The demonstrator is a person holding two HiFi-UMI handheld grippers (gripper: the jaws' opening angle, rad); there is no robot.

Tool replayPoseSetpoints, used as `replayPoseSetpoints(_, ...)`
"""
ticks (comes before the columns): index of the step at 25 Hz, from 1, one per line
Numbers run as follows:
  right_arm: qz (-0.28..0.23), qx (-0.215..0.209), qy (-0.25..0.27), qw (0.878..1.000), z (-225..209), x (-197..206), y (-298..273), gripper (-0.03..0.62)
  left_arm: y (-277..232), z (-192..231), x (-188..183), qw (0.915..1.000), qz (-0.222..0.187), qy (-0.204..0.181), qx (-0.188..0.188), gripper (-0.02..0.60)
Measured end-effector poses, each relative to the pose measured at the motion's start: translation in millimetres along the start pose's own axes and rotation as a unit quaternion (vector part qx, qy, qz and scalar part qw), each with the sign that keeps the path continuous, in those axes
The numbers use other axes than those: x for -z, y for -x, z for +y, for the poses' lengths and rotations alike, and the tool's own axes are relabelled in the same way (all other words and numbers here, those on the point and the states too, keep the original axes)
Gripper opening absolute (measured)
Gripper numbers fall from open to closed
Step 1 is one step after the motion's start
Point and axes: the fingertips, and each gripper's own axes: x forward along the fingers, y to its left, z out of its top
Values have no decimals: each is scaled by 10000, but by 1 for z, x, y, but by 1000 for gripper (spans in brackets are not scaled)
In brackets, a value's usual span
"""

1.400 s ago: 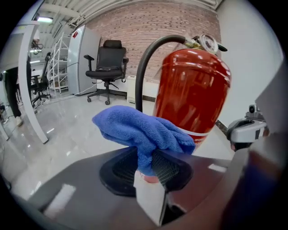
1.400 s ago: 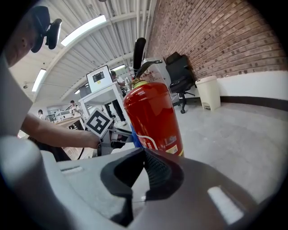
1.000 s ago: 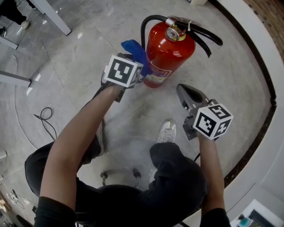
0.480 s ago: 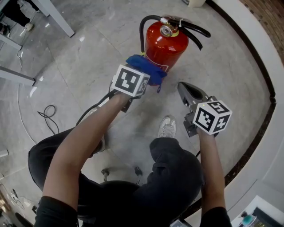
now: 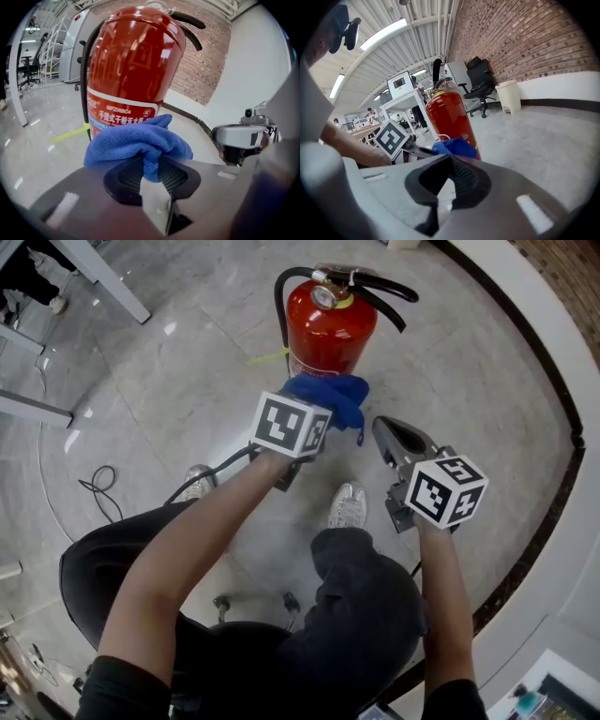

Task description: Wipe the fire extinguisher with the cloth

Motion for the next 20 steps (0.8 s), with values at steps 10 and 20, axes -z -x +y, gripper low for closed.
replayPoseSetpoints(10,32,105,-78,9999,-12,5,6,3,-31,-27,-7,9996,-165,122,187,89)
replayPoseSetpoints(20,324,-8,-19,9995,-2,18,-27,3,-21,12,21,9999,-13,115,64,89)
